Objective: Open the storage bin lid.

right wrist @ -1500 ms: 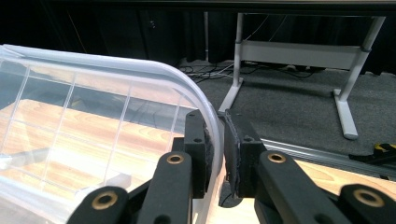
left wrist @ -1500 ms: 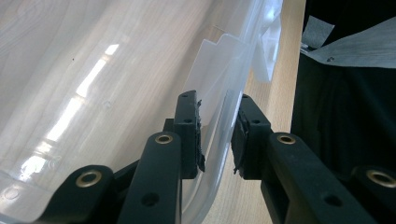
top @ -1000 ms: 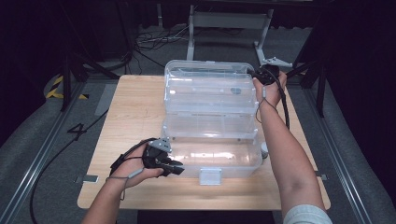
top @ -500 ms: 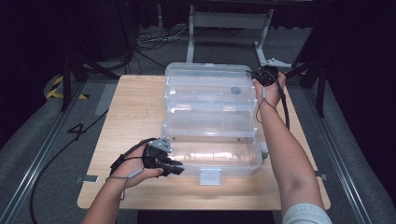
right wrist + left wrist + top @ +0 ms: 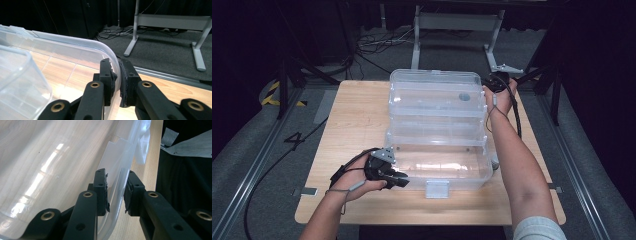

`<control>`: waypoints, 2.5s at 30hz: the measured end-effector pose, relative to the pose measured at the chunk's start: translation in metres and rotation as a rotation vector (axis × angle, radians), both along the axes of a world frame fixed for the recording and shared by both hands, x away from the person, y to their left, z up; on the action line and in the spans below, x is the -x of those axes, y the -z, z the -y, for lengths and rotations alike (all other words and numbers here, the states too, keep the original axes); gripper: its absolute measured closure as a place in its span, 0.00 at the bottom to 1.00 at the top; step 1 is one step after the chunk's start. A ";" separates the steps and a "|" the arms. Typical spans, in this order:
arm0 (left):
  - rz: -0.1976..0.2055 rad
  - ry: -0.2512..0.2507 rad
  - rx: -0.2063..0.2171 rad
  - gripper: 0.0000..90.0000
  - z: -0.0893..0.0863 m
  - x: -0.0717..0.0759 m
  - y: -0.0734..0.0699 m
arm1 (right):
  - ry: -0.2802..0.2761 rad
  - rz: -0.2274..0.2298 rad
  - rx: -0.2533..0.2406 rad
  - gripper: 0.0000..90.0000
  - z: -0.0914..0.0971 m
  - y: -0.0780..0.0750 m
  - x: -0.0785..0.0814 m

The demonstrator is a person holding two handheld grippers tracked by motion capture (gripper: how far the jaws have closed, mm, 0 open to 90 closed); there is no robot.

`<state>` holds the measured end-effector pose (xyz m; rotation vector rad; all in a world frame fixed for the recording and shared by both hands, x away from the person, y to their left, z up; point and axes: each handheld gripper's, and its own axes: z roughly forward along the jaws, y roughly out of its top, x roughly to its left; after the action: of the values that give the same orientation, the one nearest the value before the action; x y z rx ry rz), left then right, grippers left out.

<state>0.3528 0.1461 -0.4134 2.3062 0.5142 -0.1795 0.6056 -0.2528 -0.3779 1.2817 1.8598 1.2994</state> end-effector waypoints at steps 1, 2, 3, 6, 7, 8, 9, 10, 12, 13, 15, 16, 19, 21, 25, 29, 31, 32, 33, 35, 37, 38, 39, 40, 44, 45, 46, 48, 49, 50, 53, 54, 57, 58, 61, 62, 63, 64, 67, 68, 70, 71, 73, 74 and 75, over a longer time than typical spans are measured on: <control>0.000 0.000 0.000 0.83 0.000 0.000 0.000 | 0.002 -0.002 -0.004 0.91 0.000 0.001 0.000; 0.001 0.000 -0.001 0.83 0.000 0.000 0.000 | 0.003 -0.003 -0.008 0.91 0.000 0.002 -0.001; 0.000 0.001 -0.002 0.83 0.000 0.000 0.000 | 0.008 -0.007 -0.008 0.91 0.000 0.003 -0.001; 0.002 0.001 -0.002 0.83 0.000 0.000 0.000 | 0.009 -0.013 -0.007 0.91 0.000 0.005 -0.002; 0.002 0.001 0.000 0.83 0.000 0.000 0.000 | 0.008 -0.010 -0.003 0.91 0.000 0.005 -0.002; 0.003 0.002 -0.001 0.83 0.000 0.000 0.000 | 0.011 -0.013 0.000 0.91 0.000 0.006 -0.002; 0.003 0.002 -0.001 0.83 0.000 0.000 0.000 | 0.012 -0.014 0.000 0.91 0.000 0.006 -0.003; 0.003 0.002 -0.001 0.83 0.000 0.000 0.000 | 0.014 -0.018 -0.003 0.91 0.000 0.007 -0.003; 0.003 0.002 -0.001 0.83 0.000 0.000 0.000 | 0.014 -0.022 -0.006 0.91 0.000 0.008 -0.003; 0.003 0.002 0.000 0.83 0.000 0.000 0.000 | 0.016 -0.025 -0.008 0.91 0.000 0.009 -0.004; 0.002 0.003 0.000 0.83 0.000 0.000 0.000 | 0.016 -0.029 -0.005 0.91 -0.001 0.010 -0.004; 0.002 0.003 0.000 0.83 0.000 0.000 0.000 | 0.021 -0.029 -0.006 0.91 -0.001 0.011 -0.004; 0.003 0.002 0.000 0.83 0.000 0.000 0.000 | 0.027 -0.042 -0.015 0.91 0.000 0.016 -0.005; 0.003 0.002 0.000 0.83 0.000 0.000 0.000 | 0.031 -0.049 -0.006 0.91 -0.001 0.019 -0.006; 0.003 0.003 0.000 0.83 0.000 0.000 0.000 | 0.037 -0.060 -0.020 0.91 0.000 0.024 -0.007; 0.002 0.003 0.000 0.83 0.000 0.000 0.000 | 0.034 -0.060 -0.015 0.90 0.000 0.023 -0.007; 0.001 0.002 0.002 0.83 0.000 0.000 0.000 | 0.028 -0.061 -0.011 0.90 0.000 0.023 -0.007; 0.000 0.000 0.000 0.83 0.000 0.000 0.000 | 0.024 -0.057 -0.011 0.88 0.000 0.022 -0.007; 0.000 0.000 -0.001 0.83 0.000 0.000 0.000 | 0.021 -0.057 -0.021 0.85 0.000 0.022 -0.006; -0.003 -0.002 -0.001 0.83 0.000 0.000 0.000 | 0.017 -0.046 -0.020 0.80 0.002 0.020 -0.005; -0.013 -0.001 -0.013 0.83 0.001 -0.001 -0.001 | 0.015 -0.036 -0.031 0.79 0.004 0.017 -0.003; -0.022 -0.007 -0.015 0.82 0.001 -0.002 -0.002 | 0.010 -0.033 -0.034 0.79 0.005 0.015 -0.001; -0.043 -0.017 -0.015 0.82 0.002 -0.002 -0.003 | 0.004 -0.031 -0.027 0.79 0.006 0.012 0.000; -0.060 -0.035 -0.003 0.80 0.002 -0.003 -0.003 | -0.003 -0.025 -0.024 0.78 0.007 0.008 0.003; -0.066 -0.035 0.026 0.74 0.000 -0.004 -0.010 | -0.020 -0.002 -0.025 0.77 0.012 -0.006 0.011; -0.065 -0.034 0.036 0.74 0.000 -0.004 -0.012 | -0.025 0.003 -0.028 0.76 0.013 -0.009 0.013; -0.057 -0.040 0.040 0.74 -0.001 -0.004 -0.014 | -0.027 0.012 -0.029 0.76 0.014 -0.012 0.015; -0.044 -0.051 0.051 0.74 -0.005 -0.005 -0.018 | -0.035 0.023 -0.034 0.74 0.016 -0.018 0.020; -0.042 -0.055 0.064 0.73 -0.007 -0.006 -0.020 | -0.042 0.029 -0.040 0.73 0.016 -0.021 0.022; -0.039 -0.059 0.074 0.72 -0.009 -0.006 -0.022 | -0.054 0.036 -0.047 0.72 0.017 -0.025 0.026; -0.026 -0.070 0.093 0.68 -0.015 -0.007 -0.026 | -0.080 0.052 -0.039 0.70 0.019 -0.032 0.036; -0.018 -0.078 0.101 0.67 -0.016 -0.008 -0.027 | -0.088 0.055 -0.043 0.69 0.019 -0.034 0.039; 0.003 -0.089 0.117 0.64 -0.020 -0.009 -0.030 | -0.100 0.072 -0.059 0.68 0.024 -0.039 0.050; 0.003 -0.092 0.125 0.64 -0.021 -0.009 -0.030 | -0.105 0.073 -0.064 0.68 0.025 -0.041 0.053; 0.012 -0.106 0.133 0.63 -0.026 -0.009 -0.033 | -0.122 0.087 -0.063 0.66 0.030 -0.047 0.064; 0.013 -0.111 0.134 0.63 -0.027 -0.009 -0.034 | -0.126 0.087 -0.058 0.66 0.032 -0.048 0.068; 0.017 -0.121 0.138 0.62 -0.030 -0.010 -0.034 | -0.131 0.089 -0.060 0.66 0.033 -0.049 0.070; 0.025 -0.133 0.140 0.62 -0.032 -0.010 -0.035 | -0.133 0.091 -0.061 0.65 0.035 -0.050 0.074; 0.044 -0.164 0.131 0.62 -0.039 -0.012 -0.035 | -0.143 0.095 -0.056 0.63 0.039 -0.052 0.083; 0.054 -0.177 0.127 0.62 -0.042 -0.014 -0.035 | -0.146 0.093 -0.054 0.63 0.040 -0.053 0.085; 0.063 -0.195 0.129 0.61 -0.047 -0.015 -0.036 | -0.158 0.095 -0.062 0.62 0.043 -0.054 0.092; 0.066 -0.201 0.134 0.60 -0.048 -0.015 -0.036 | -0.167 0.095 -0.065 0.61 0.046 -0.055 0.097; 0.079 -0.213 0.139 0.59 -0.052 -0.016 -0.037 | -0.173 0.097 -0.060 0.60 0.047 -0.056 0.102; 0.079 -0.213 0.139 0.59 -0.052 -0.016 -0.037 | -0.173 0.097 -0.060 0.60 0.047 -0.056 0.102; 0.085 -0.224 0.144 0.59 -0.055 -0.016 -0.038 | -0.177 0.095 -0.049 0.59 0.048 -0.056 0.104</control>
<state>0.3687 0.2014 -0.3754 2.0895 0.6875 -0.0087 0.5013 -0.3009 -0.3219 1.0792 1.9191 1.4796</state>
